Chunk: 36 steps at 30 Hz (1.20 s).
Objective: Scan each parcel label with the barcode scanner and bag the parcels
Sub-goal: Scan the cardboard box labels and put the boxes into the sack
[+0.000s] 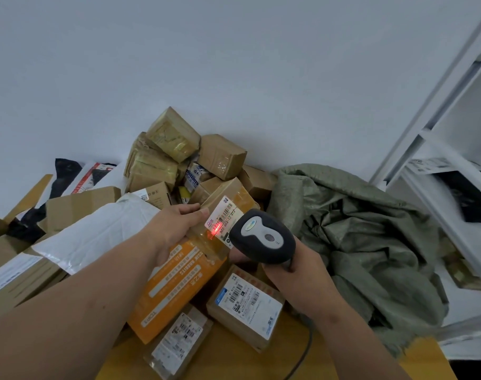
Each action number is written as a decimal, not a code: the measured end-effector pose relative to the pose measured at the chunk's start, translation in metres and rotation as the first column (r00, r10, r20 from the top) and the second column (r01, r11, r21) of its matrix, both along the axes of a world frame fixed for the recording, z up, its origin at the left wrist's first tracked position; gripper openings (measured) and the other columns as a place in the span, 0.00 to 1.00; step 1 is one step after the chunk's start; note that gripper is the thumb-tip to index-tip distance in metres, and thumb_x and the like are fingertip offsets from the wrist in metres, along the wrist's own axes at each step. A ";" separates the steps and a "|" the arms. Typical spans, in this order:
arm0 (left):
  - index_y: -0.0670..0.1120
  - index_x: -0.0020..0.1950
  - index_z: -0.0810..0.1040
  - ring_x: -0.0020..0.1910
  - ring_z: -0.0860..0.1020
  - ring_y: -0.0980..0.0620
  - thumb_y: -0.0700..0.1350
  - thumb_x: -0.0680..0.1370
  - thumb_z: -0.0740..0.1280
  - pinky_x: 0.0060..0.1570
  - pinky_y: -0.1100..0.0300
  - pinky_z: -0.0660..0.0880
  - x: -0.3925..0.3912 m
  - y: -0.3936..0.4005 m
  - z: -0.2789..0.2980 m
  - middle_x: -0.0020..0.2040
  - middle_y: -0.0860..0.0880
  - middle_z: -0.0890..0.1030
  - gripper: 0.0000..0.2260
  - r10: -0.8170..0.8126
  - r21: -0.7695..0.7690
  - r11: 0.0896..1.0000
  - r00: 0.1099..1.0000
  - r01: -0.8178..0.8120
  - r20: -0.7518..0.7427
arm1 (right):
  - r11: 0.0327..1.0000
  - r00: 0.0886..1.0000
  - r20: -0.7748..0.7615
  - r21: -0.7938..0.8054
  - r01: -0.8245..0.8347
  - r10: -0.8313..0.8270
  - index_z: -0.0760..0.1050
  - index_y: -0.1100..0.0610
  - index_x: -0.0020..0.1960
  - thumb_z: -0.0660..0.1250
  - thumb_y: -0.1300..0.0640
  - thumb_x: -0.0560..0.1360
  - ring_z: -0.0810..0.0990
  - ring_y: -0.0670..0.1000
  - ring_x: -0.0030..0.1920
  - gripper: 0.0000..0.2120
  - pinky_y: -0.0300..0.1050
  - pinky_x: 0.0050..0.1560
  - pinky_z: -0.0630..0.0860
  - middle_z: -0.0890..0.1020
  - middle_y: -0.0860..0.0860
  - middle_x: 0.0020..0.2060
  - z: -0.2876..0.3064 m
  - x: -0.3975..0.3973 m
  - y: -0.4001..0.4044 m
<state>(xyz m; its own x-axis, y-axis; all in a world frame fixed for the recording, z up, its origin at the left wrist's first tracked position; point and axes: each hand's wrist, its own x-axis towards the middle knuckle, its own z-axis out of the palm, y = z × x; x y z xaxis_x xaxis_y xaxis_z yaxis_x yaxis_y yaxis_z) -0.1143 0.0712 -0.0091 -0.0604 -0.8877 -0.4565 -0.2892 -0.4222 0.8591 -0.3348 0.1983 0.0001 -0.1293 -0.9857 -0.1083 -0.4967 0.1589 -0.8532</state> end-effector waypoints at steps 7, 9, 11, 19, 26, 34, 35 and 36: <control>0.54 0.67 0.75 0.57 0.79 0.45 0.54 0.74 0.72 0.61 0.44 0.75 -0.004 -0.012 0.000 0.57 0.47 0.81 0.22 -0.066 -0.011 0.998 0.998 0.066 0.022 | 0.997 0.996 0.052 0.014 0.077 -0.077 0.74 0.39 0.49 0.71 0.51 0.74 0.81 0.37 0.41 0.09 0.42 0.42 0.81 0.82 0.34 0.40 0.003 0.003 -0.008; 0.54 0.66 0.76 0.55 0.80 0.45 0.54 0.73 0.72 0.59 0.43 0.77 -0.005 -0.017 0.001 0.57 0.47 0.82 0.21 -0.102 0.006 0.995 0.995 0.102 0.004 | 0.993 0.990 0.084 0.026 0.113 -0.115 0.74 0.38 0.49 0.71 0.52 0.74 0.81 0.35 0.42 0.10 0.38 0.40 0.78 0.83 0.35 0.40 0.004 0.006 -0.011; 0.52 0.65 0.76 0.53 0.82 0.46 0.52 0.75 0.72 0.56 0.44 0.79 -0.008 -0.023 0.003 0.55 0.46 0.82 0.19 -0.127 0.025 0.992 0.992 0.127 -0.025 | 0.984 0.978 0.114 0.035 0.174 -0.177 0.75 0.40 0.50 0.71 0.54 0.75 0.82 0.38 0.43 0.10 0.39 0.42 0.79 0.84 0.40 0.41 0.003 0.007 -0.015; 0.51 0.67 0.74 0.53 0.80 0.48 0.52 0.77 0.70 0.55 0.48 0.80 -0.038 -0.035 0.000 0.55 0.48 0.81 0.20 -0.164 0.067 0.982 0.974 0.176 -0.156 | 0.861 0.765 0.404 0.153 0.484 -0.502 0.78 0.56 0.52 0.71 0.59 0.76 0.82 0.52 0.36 0.05 0.46 0.38 0.78 0.83 0.53 0.34 -0.005 0.002 -0.022; 0.49 0.68 0.68 0.52 0.80 0.48 0.52 0.78 0.69 0.50 0.50 0.81 -0.086 -0.034 0.002 0.54 0.46 0.80 0.22 -0.241 0.115 0.959 0.959 0.259 -0.149 | 0.828 0.620 0.568 0.230 0.512 -0.542 0.76 0.50 0.60 0.71 0.55 0.77 0.87 0.55 0.48 0.12 0.54 0.51 0.83 0.84 0.52 0.52 -0.013 -0.026 -0.019; 0.51 0.63 0.69 0.53 0.78 0.49 0.54 0.80 0.65 0.54 0.50 0.80 -0.178 -0.037 -0.002 0.57 0.47 0.77 0.15 -0.391 0.067 0.916 0.918 0.395 -0.059 | 0.778 0.561 0.558 0.294 0.555 -0.612 0.75 0.51 0.60 0.71 0.54 0.76 0.84 0.57 0.53 0.14 0.59 0.55 0.81 0.83 0.53 0.54 -0.022 -0.093 -0.033; 0.52 0.64 0.70 0.53 0.78 0.49 0.53 0.80 0.65 0.55 0.50 0.80 -0.189 -0.038 -0.003 0.56 0.49 0.76 0.14 -0.398 0.064 0.914 0.916 0.401 -0.055 | 0.765 0.546 0.557 0.302 0.568 -0.626 0.75 0.50 0.58 0.71 0.54 0.76 0.83 0.57 0.53 0.11 0.59 0.55 0.80 0.83 0.53 0.54 -0.023 -0.104 -0.037; 0.52 0.65 0.70 0.53 0.77 0.50 0.52 0.81 0.64 0.57 0.51 0.79 -0.200 -0.039 -0.004 0.55 0.50 0.76 0.14 -0.414 0.054 0.908 0.909 0.416 -0.037 | 0.754 0.529 0.560 0.310 0.579 -0.637 0.75 0.49 0.56 0.71 0.54 0.77 0.83 0.58 0.53 0.09 0.59 0.55 0.80 0.82 0.53 0.54 -0.024 -0.114 -0.040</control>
<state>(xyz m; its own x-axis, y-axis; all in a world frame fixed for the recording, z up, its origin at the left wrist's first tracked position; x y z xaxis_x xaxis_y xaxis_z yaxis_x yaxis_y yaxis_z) -0.3141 0.0321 -0.0134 -0.4293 -0.7512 -0.5014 -0.4289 -0.3190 0.8452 -0.4492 0.1583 -0.0240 -0.5725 -0.6780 -0.4611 0.3579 0.2993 -0.8845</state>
